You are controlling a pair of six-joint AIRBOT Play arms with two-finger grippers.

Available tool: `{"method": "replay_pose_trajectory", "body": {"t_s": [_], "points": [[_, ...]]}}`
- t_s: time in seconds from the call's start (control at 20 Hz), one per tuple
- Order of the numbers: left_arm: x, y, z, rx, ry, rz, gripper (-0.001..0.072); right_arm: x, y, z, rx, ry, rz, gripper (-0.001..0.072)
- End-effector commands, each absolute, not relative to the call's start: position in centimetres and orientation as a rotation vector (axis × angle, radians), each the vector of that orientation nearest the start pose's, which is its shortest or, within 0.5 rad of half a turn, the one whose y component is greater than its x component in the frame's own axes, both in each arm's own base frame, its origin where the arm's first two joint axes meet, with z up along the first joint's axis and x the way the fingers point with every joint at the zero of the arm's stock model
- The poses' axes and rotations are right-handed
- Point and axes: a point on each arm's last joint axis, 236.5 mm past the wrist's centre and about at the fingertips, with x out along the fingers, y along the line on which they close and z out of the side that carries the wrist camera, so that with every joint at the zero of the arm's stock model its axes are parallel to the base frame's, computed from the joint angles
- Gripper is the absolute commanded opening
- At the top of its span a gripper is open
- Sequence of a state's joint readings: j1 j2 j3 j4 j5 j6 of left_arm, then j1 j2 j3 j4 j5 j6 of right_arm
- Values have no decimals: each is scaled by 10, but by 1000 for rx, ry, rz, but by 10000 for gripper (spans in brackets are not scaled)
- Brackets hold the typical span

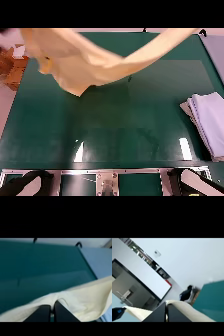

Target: Fold the shirts.

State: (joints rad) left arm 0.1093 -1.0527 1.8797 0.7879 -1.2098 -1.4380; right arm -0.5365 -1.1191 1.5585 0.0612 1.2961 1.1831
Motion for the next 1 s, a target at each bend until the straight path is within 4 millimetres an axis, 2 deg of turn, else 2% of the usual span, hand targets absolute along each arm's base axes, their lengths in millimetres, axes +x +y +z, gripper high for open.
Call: {"method": "replay_pose_trajectory", "body": {"t_s": [0.0, 0.05, 0.2, 0.3, 0.4, 0.5, 0.55, 0.8, 0.9, 0.95], "points": [[261, -126, 567, -163, -79, -612, 27, 307, 63, 545, 622, -108, 886, 11], [250, -127, 579, -154, -122, -617, 27, 295, 66, 559, 579, -146, 878, 11], [228, -129, 593, -143, -181, -619, 27, 265, 63, 586, 466, -250, 784, 11], [210, -129, 605, -112, -245, -617, 27, 258, 49, 588, 373, -278, 625, 11], [179, -125, 627, -51, -366, -578, 27, 253, 27, 588, 261, -305, 409, 11], [163, -102, 641, -8, -440, -450, 27, 248, 12, 590, 191, -323, 259, 11], [165, -96, 640, 0, -436, -415, 27, 247, 15, 590, 188, -323, 267, 11], [181, -107, 625, -8, -366, -476, 27, 246, 36, 576, 176, -258, 338, 11], [200, -107, 607, -4, -294, -480, 27, 246, 42, 565, 151, -207, 340, 11], [215, -107, 590, -6, -233, -483, 27, 248, 43, 555, 145, -167, 346, 12]]}}
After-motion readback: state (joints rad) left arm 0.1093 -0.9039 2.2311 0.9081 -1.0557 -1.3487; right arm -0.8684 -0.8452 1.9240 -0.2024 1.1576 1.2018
